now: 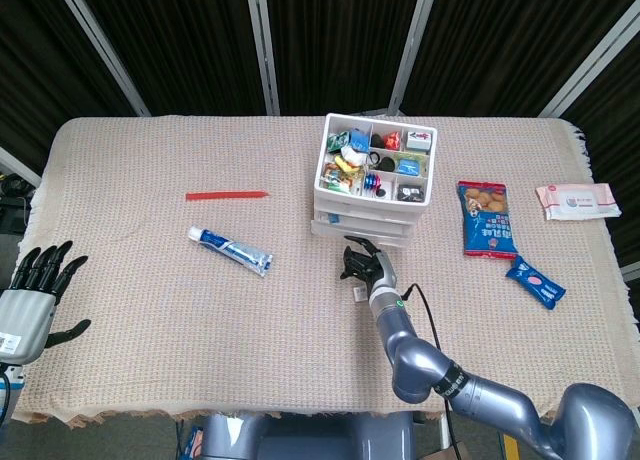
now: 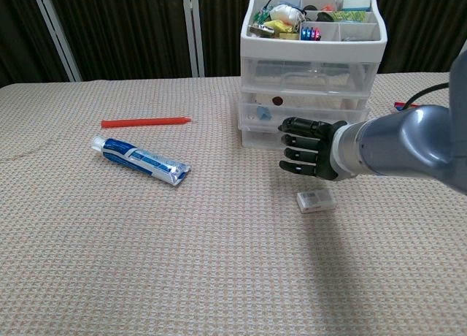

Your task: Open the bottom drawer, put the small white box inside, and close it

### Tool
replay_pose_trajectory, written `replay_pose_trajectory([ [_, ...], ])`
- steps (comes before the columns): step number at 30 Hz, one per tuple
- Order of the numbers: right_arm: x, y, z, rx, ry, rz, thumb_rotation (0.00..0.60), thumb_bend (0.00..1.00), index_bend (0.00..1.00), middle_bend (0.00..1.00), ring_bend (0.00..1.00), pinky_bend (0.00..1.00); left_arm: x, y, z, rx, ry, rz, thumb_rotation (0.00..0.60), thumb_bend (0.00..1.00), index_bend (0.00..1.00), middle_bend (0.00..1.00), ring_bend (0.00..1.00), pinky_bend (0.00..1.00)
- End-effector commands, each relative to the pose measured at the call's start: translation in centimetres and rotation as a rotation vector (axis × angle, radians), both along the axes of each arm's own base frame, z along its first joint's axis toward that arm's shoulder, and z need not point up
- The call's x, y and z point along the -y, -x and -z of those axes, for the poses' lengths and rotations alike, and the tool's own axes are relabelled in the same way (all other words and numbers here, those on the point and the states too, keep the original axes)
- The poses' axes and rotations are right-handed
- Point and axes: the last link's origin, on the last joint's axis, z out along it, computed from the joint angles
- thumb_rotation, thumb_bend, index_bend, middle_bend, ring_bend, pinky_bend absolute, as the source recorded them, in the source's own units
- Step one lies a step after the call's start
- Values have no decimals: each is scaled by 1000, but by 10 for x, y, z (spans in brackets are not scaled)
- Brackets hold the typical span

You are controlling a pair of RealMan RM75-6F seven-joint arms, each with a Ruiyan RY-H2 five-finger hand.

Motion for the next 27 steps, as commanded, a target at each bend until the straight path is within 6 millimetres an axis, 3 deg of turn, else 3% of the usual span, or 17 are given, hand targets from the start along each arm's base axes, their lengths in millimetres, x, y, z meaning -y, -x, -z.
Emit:
replay_pose_trajectory([
  [1,-10,3,-2,-1,-12,-14,600,495,426,774,726,642,0,0,0,-3,-3,1,600,108,135,0,0,0],
  [8,-24,3,-5,-10,-33,-39,600,494,226,772,719,642,0,0,0,-6,-10,1,600,109,136,0,0,0],
  [14,-41,6,-16,-44,-51,-75,600,480,150,769,715,642,0,0,0,-12,-17,7,600,109,136,0,0,0],
  [20,-59,13,-30,-92,-62,-101,600,468,127,769,714,642,1,0,0,-17,-24,11,600,109,137,0,0,0],
  [27,-77,22,-51,-279,-31,-229,600,461,147,760,713,642,1,0,1,-24,-28,13,600,108,137,0,0,0],
])
